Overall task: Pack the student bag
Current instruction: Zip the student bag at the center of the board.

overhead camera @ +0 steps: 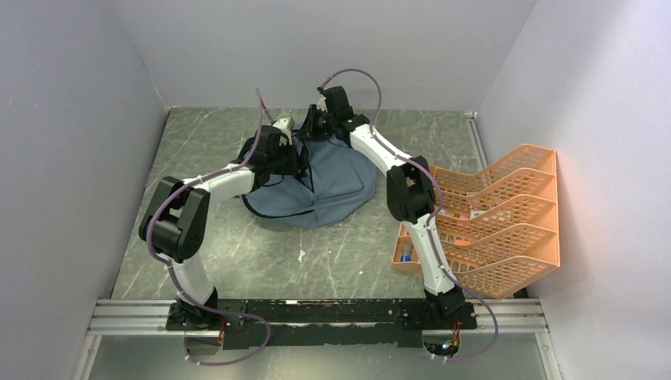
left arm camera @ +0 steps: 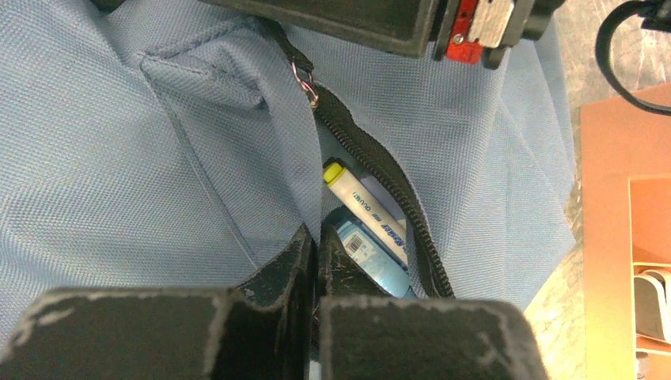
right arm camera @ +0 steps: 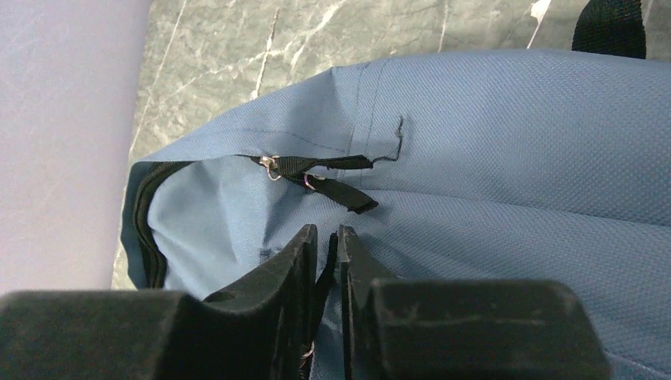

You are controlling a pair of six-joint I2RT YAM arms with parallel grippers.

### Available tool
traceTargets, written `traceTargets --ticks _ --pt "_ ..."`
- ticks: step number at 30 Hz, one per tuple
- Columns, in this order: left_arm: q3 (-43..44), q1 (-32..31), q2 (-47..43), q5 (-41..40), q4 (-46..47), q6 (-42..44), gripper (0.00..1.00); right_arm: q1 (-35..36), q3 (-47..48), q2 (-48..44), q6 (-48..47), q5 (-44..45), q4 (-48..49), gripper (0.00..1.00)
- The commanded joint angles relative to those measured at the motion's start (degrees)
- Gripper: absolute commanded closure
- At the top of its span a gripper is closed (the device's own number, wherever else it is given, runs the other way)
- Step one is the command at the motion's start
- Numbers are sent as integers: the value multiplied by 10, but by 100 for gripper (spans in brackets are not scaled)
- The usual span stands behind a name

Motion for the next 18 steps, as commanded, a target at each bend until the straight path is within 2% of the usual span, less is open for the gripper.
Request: traceTargets --ticks 1,7,11,13,18 --pt "-13 -20 -16 29 -8 2 95 3 16 12 -7 -20 -6 84" --pt "-18 -20 -24 20 -14 -4 95 4 -44 -31 -9 -15 69 100" --pt "-21 -19 -33 18 -20 -17 94 2 -136 -87 4 -17 182 100" --pt "-22 -16 -39 28 -22 -27 90 3 -166 -108 6 -24 225 100" --pt "-34 7 -70 66 -14 -56 70 2 -220 -141 1 -33 290 100"
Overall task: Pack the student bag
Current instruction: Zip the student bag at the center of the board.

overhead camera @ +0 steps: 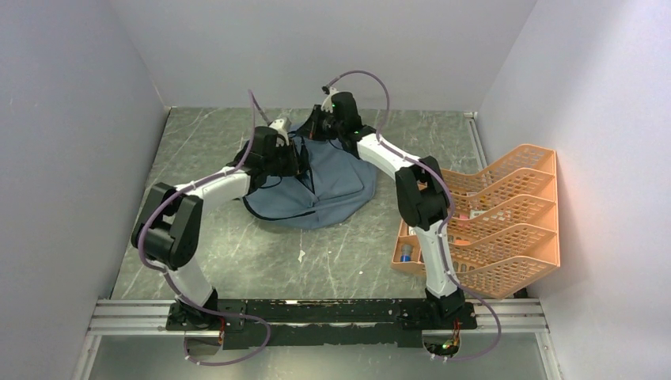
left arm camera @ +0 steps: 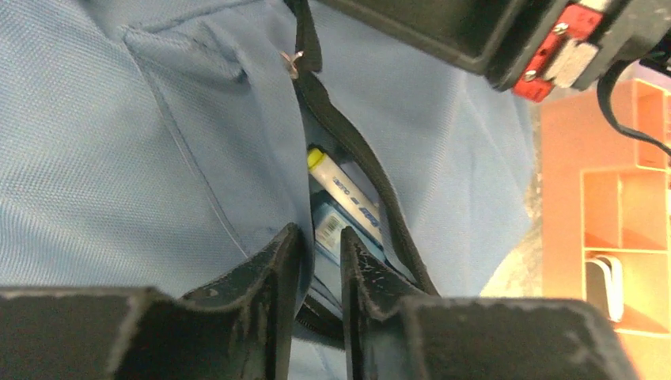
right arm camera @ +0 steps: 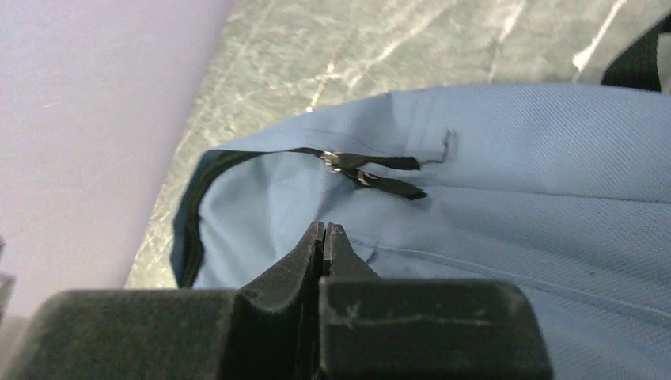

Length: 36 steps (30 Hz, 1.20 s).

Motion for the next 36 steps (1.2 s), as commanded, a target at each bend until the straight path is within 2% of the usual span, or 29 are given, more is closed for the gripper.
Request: traceTargets --ticks 1,8,14,26,36 --pt "-20 15 -52 66 -4 -36 67 1 -42 -53 1 -14 115 100" --pt "-55 67 -100 117 13 -73 63 1 -65 -67 -1 -34 154 100" --pt "-70 110 -112 121 34 -133 61 1 -104 -87 -9 -42 169 100" --pt "122 114 1 72 -82 -201 52 1 -172 -112 -2 -55 213 100" --pt "147 112 58 93 -75 -231 50 1 -177 -112 -3 -63 221 100"
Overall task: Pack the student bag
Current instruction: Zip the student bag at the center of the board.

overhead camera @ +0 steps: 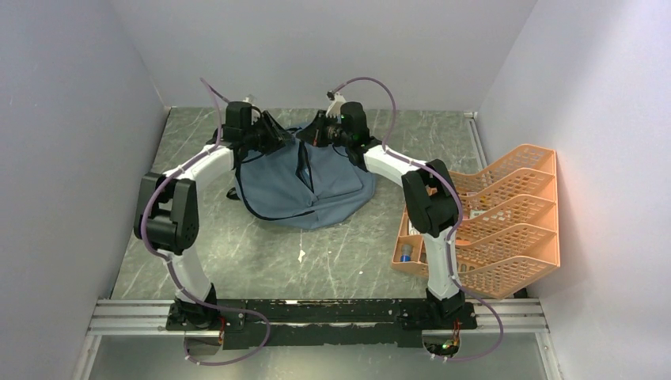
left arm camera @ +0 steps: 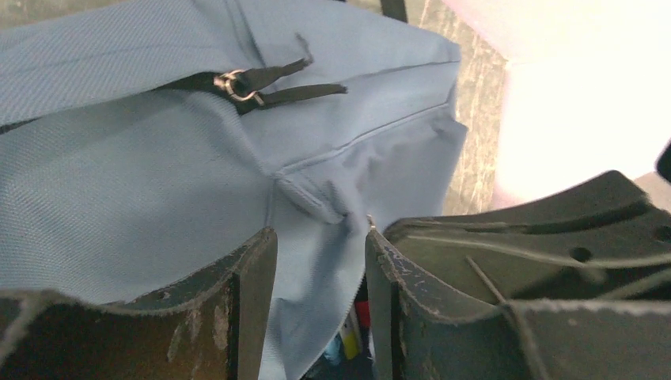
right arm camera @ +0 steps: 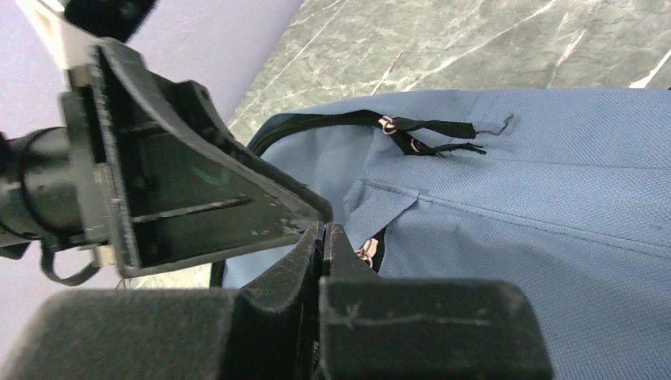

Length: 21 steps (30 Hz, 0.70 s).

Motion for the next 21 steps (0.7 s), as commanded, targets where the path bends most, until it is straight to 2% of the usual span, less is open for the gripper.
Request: traceTargets --ticks 1,21 --pt "22 -2 21 12 -11 -24 50 1 -10 -25 -1 -15 29 100" --pt "72 -10 69 43 -4 -76 49 1 1 -14 -2 -41 28 100"
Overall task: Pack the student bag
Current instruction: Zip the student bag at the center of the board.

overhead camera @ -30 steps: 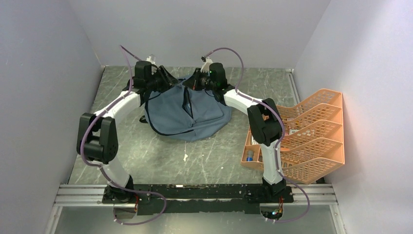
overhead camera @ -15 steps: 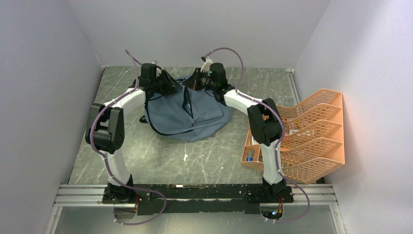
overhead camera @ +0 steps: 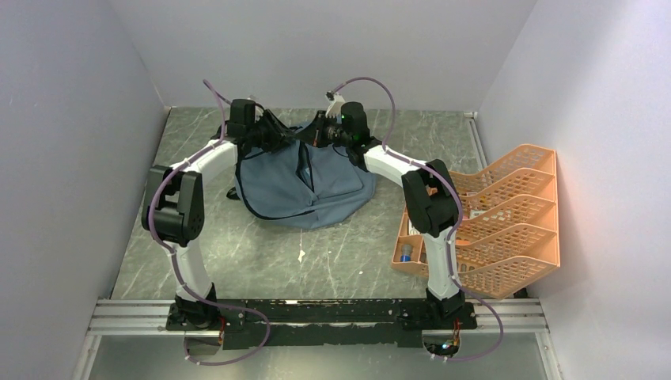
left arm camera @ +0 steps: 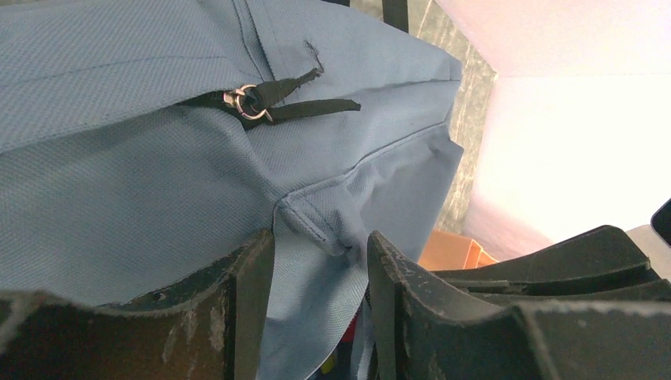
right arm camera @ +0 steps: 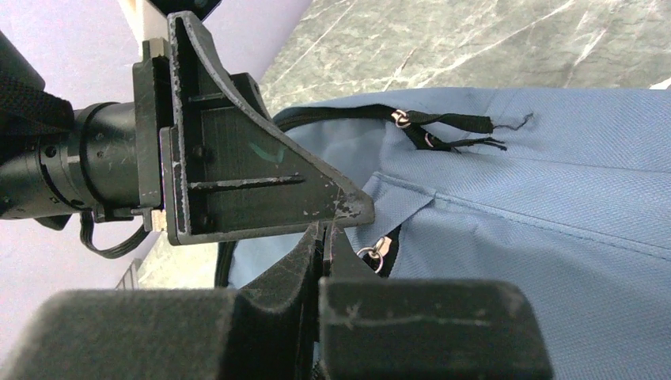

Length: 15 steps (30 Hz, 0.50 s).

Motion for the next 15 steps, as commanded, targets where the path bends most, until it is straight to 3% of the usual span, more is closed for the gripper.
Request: traceTargets --ticks 1,11,15 --pt "32 -11 18 33 15 -14 49 1 5 -14 0 -22 19 100" --pt "41 -24 35 52 45 -30 52 1 7 -12 -10 -27 8 100" --pt "51 -29 46 66 59 -25 67 1 7 -13 -10 -29 7 100"
